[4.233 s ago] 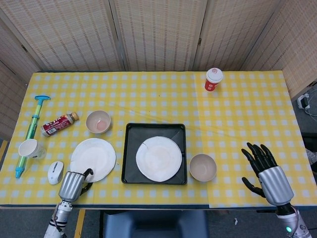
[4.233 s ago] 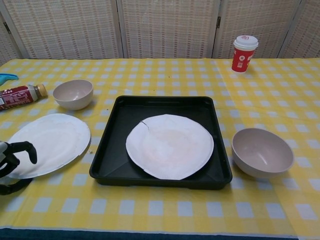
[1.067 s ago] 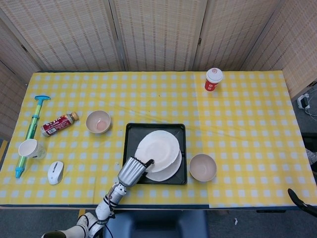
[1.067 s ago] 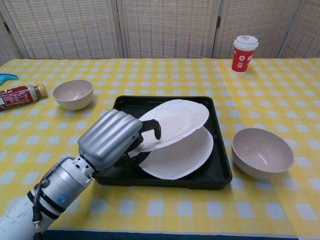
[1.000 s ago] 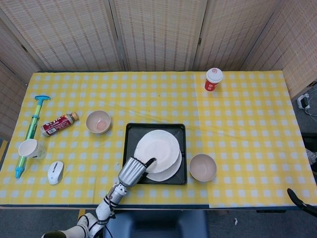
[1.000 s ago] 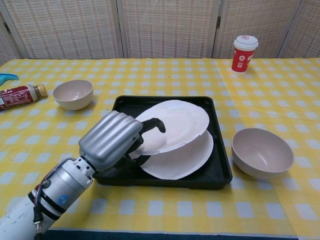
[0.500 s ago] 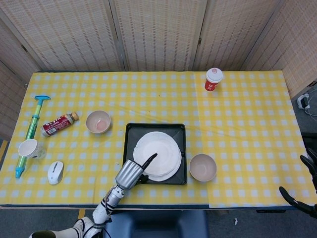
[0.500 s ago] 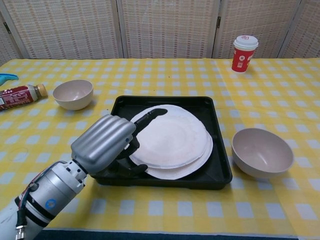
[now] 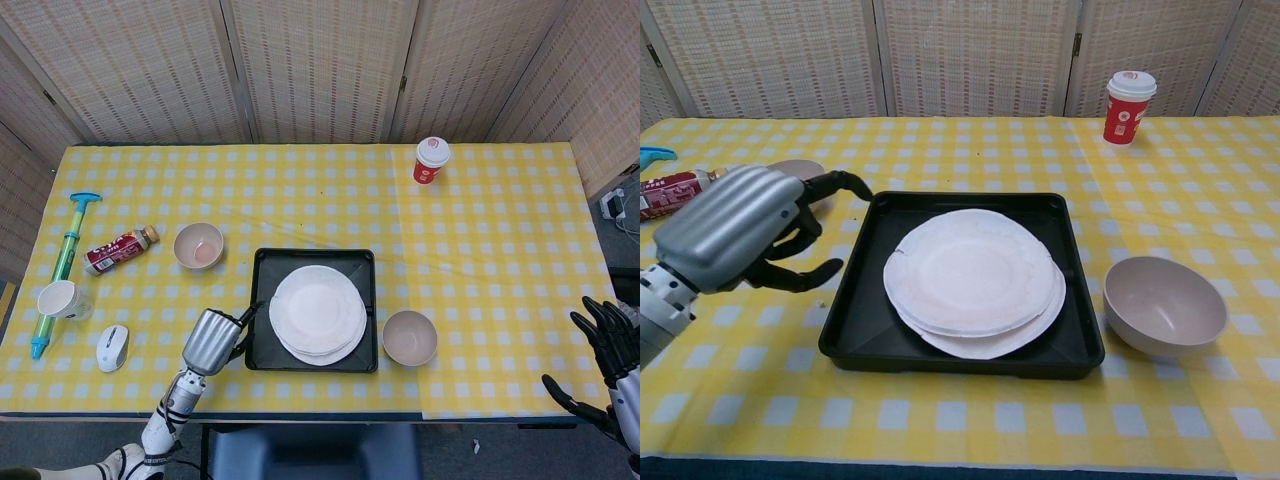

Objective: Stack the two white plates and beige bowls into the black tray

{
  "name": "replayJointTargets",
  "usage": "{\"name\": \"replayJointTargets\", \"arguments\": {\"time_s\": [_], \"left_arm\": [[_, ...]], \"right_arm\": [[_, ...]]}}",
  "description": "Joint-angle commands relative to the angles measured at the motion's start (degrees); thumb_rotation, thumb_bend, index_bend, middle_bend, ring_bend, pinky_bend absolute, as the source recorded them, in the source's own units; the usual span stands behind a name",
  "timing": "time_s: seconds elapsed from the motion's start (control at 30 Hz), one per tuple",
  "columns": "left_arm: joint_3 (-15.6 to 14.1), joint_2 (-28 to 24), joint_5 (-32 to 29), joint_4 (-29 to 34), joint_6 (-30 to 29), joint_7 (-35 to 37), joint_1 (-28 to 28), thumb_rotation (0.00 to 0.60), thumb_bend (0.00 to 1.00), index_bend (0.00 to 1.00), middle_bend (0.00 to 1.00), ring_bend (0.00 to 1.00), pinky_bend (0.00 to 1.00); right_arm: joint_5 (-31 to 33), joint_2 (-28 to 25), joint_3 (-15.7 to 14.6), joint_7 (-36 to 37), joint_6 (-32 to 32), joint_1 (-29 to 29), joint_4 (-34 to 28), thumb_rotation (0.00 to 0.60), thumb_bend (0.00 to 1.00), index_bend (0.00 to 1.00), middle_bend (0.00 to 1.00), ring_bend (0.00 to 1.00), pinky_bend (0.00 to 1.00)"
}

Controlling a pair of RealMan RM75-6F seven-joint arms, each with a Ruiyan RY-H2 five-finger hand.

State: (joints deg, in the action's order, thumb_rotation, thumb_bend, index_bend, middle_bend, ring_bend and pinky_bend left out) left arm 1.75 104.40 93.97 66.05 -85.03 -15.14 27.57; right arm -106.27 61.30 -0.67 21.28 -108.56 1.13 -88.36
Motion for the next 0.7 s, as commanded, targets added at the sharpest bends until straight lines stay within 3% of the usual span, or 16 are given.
{"name": "replayJointTargets", "arguments": {"time_s": [0.03,0.3,0.7], "left_arm": [[1.1,-2.5,-3.0,0.6,0.5,-0.4,-1.9,0.600,0.43,0.44,1.00,1.00,1.00],[6.3,-1.4,-9.4,-6.5,5.1,3.9,-0.8,0.600,0.50,0.48,1.00,1.00,1.00],[10.0,1.0,-12.3,-12.3,10.7,4.4,4.1,0.600,0.50,0.49,1.00,1.00,1.00]], "right_arm": [[0.2,0.4,0.2,-1.8,0.9,-0.3,-0.3,0.600,0.30,0.00,0.00,0.00,0.00],[0.4,1.1,0.1,-5.5,4.8,-1.7,-1.2,0.600,0.30,0.00,0.00,0.00,0.00],[2.9,1.5,0.8,-7.4,8.2,-2.9,-2.0,0.600,0.30,0.00,0.00,0.00,0.00]]}}
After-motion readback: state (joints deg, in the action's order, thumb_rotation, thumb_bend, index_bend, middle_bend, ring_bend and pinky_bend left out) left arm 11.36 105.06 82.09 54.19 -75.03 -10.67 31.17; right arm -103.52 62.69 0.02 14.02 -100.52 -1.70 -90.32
